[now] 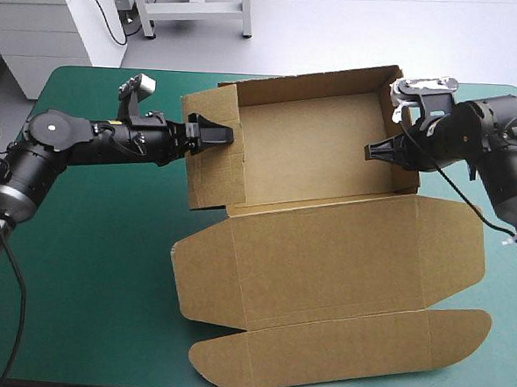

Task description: Fold the box

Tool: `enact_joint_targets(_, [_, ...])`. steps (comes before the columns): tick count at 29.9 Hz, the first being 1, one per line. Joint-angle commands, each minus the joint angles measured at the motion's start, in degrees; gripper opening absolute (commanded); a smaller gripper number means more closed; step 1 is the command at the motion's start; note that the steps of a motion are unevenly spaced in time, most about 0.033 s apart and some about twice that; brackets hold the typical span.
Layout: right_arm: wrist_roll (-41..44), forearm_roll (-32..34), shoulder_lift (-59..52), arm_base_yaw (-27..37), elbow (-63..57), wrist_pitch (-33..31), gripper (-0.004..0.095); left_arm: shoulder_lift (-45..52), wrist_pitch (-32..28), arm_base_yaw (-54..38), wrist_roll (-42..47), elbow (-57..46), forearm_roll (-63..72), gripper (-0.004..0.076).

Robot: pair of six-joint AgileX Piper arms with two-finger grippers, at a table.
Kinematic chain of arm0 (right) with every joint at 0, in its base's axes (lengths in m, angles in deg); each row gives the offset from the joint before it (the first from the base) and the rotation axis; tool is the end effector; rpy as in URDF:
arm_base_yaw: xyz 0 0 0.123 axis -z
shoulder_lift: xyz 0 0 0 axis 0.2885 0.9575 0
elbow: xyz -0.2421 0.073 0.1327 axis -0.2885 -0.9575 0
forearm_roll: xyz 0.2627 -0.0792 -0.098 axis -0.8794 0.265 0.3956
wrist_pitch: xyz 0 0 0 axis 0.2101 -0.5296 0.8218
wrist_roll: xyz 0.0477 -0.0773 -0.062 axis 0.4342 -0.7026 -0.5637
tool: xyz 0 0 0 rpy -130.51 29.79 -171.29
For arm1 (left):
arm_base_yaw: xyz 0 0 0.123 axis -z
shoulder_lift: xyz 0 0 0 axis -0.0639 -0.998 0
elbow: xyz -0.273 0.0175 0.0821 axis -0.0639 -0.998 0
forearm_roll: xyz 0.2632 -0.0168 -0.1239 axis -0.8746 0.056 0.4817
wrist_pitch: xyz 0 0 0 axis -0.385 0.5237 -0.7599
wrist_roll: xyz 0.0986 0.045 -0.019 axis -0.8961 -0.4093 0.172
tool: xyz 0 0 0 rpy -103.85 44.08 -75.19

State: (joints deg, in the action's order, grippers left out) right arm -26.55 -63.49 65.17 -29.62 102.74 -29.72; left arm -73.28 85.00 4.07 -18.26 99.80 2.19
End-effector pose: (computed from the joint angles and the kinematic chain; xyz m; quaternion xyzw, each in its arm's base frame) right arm 0.3484 0.0795 0.4098 -0.0673 0.9464 0.0482 0.3121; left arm 0.3428 -0.1245 0.3723 0.0514 0.8328 -0.4461 0.3237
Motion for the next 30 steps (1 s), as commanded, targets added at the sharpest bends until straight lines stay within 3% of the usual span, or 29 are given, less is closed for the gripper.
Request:
enact_joint_targets(1, [0.78, -0.91, -2.04, 0.39, 1.7, 3.82, -0.0017, 4.59, -7.59, 4.66, 8.04, 1.42, -6.96, 0.0694])
enact_joint_targets(15, [1.84, -0.71, -2.04, -3.22, 1.76, 5.03, -0.0016, 5.4, -17.84, 15.75, 30.99, 1.42, -31.74, 0.0694])
enact_joint_targets(25, [2.72, 0.0, -2.04, -4.23, 1.76, 4.86, -0.0016, 3.28, -15.15, 15.84, 33.97, 1.42, -33.86, 0.0693])
enact_joint_targets(30, [2.72, 0.84, -2.04, -4.23, 1.76, 4.52, -0.0016, 5.13, -14.23, 15.84, 31.64, 1.42, -28.56, 0.0693])
